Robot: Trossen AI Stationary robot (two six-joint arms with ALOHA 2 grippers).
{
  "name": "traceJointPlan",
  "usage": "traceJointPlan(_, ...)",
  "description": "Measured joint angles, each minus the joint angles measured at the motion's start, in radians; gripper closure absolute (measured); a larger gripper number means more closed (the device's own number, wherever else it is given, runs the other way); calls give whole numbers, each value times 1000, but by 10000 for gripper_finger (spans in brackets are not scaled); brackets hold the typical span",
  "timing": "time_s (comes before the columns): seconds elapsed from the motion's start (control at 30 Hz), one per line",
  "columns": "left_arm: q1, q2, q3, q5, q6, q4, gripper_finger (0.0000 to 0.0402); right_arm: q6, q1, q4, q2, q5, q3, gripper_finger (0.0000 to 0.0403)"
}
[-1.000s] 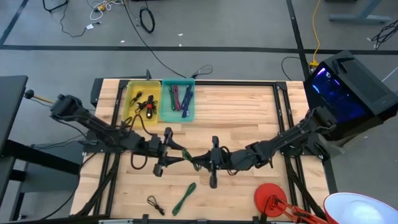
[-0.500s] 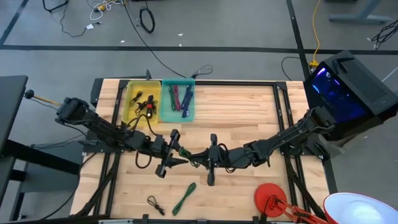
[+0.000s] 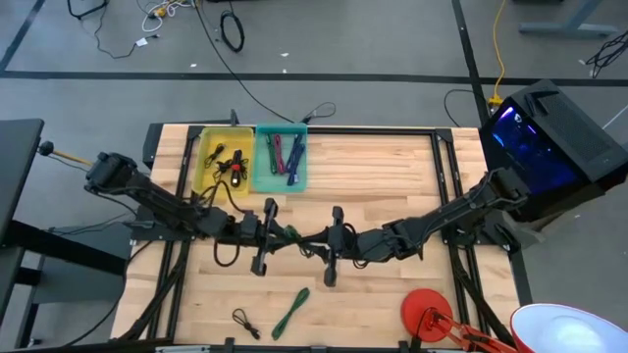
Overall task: Pick & Place USB Port
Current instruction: Put the green charger cable into the green bin
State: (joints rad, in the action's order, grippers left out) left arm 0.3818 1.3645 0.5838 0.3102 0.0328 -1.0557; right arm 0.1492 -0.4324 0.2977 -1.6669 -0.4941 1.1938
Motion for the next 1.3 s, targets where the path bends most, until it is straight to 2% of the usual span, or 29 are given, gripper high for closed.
traceJointPlan(0.13, -31, -92, 0, 68, -4, 201, 381, 33, 0, -65, 0, -15, 0, 321)
traceJointPlan(0.3, -103, -228, 1, 214, 4, 427, 381, 82, -14, -140, 0, 57, 0, 283)
traceJointPlan(0.5, -284, -329, 1, 215, 46, 651, 382, 189, -35, -129, -15, 54, 0, 264)
traceJointPlan(0.6, -411, -324, 0, 151, 82, 714, 382, 194, -62, -70, -65, 58, 0, 266)
traceJointPlan(0.73, -591, -293, 0, 3, 136, 775, 382, 182, -87, 77, -156, 79, 0, 271)
traceJointPlan(0.9, -780, -285, 1, -133, 199, 796, 383, 172, -97, 218, -236, 150, 0, 278)
traceJointPlan(1.1, -962, -262, 0, -283, 252, 826, 383, 117, -68, 230, -231, 172, 0, 285)
traceJointPlan(1.3, -1084, -147, 2, -428, 328, 826, 383, 78, -52, 215, -220, 177, 0, 288)
